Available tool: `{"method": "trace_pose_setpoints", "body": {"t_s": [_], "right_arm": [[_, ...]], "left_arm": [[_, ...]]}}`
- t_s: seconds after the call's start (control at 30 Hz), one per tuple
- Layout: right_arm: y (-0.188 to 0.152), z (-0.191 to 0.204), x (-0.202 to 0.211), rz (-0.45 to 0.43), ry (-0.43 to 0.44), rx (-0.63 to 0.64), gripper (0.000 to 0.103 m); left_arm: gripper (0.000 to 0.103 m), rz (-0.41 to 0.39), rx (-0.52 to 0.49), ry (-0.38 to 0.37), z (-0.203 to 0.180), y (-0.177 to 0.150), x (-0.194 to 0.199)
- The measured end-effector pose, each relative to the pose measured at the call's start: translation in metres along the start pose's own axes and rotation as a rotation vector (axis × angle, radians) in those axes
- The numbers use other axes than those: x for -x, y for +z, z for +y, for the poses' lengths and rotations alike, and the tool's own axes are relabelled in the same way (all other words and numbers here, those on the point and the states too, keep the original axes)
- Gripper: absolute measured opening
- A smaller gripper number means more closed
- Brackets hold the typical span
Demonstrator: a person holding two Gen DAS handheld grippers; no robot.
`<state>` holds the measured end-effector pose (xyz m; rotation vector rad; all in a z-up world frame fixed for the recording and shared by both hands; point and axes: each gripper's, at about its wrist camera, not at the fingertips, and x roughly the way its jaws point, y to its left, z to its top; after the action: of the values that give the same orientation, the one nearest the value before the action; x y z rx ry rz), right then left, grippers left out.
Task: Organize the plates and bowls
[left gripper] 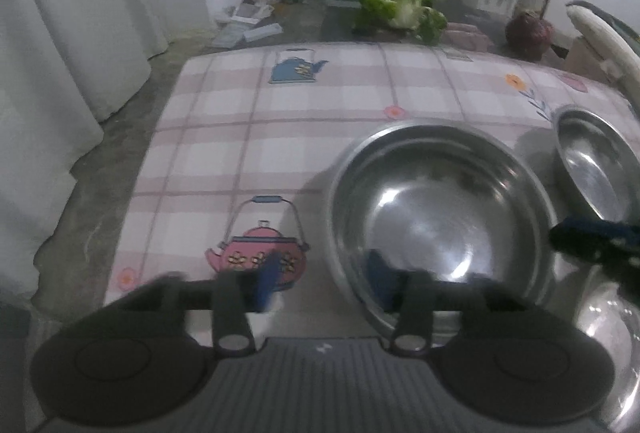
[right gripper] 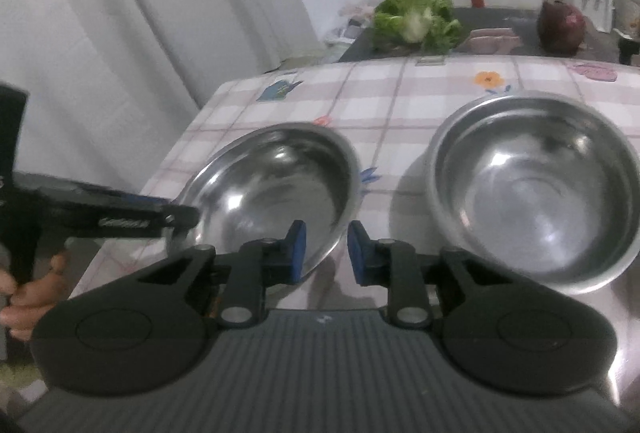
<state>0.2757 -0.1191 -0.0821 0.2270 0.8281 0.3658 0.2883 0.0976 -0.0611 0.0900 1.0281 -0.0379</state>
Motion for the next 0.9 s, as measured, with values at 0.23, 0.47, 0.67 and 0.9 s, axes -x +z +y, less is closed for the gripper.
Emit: {"method": "trace_pose_setpoints", "body": {"t_s": [0.23,0.47,0.67,0.9], "right_arm": [[0.012,-0.009,-0.020,0.020,-0.037,-0.022,0.021],[0.015,-0.005,-0.032,0.027,-0.047,-0.002,0.011],[0.016,-0.002,-0.033,0.027,-0.051,0.011,0.010],[0.014,-0.001,-0.036,0.030,-0.060,0.014,0.011]], "left_arm": [[0.069,0.067,-0.001,-0.055,-0.001,0.009,-0.023],[0.047,0.076,0.007,-0.060,-0.005,0.008,-0.038],[0.025,0.055,0.007,-0.054,-0.002,0.007,-0.033],[0.032,0.065,-0.035,-0.044,-0.011,0.006,-0.034]]}}
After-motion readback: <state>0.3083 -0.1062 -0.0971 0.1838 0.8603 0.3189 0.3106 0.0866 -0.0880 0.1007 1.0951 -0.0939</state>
